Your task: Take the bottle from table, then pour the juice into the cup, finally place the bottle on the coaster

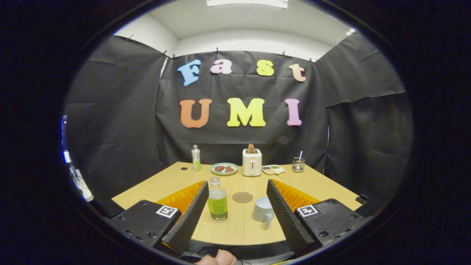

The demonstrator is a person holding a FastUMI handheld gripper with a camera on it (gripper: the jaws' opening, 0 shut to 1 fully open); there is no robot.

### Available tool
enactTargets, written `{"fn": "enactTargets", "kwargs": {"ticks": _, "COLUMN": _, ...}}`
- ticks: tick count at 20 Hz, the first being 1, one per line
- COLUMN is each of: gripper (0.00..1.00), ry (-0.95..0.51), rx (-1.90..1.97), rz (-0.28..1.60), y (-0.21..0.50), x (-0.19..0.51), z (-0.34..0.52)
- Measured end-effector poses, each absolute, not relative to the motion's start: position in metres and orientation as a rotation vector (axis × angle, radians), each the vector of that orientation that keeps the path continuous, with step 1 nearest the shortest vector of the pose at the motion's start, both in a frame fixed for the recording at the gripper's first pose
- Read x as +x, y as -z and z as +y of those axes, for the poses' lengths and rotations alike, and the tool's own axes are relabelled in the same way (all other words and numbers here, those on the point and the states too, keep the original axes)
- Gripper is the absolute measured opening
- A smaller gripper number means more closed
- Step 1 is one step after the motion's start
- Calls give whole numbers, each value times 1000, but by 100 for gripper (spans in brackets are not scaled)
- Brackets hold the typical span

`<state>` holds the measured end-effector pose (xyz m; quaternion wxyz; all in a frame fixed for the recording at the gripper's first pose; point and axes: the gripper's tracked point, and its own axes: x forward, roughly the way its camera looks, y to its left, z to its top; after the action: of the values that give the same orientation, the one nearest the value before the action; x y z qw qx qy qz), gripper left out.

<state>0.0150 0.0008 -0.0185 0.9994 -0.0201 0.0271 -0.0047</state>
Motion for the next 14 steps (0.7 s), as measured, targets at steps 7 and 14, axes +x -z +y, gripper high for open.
{"fn": "enactTargets", "kwargs": {"ticks": 7, "gripper": 100, "ry": 5, "rx": -44, "rz": 96, "y": 54, "x": 38, "z": 13}}
{"fn": "enactTargets", "kwargs": {"ticks": 14, "gripper": 100, "ry": 7, "rx": -76, "rz": 160, "y": 105, "x": 83, "z": 27}}
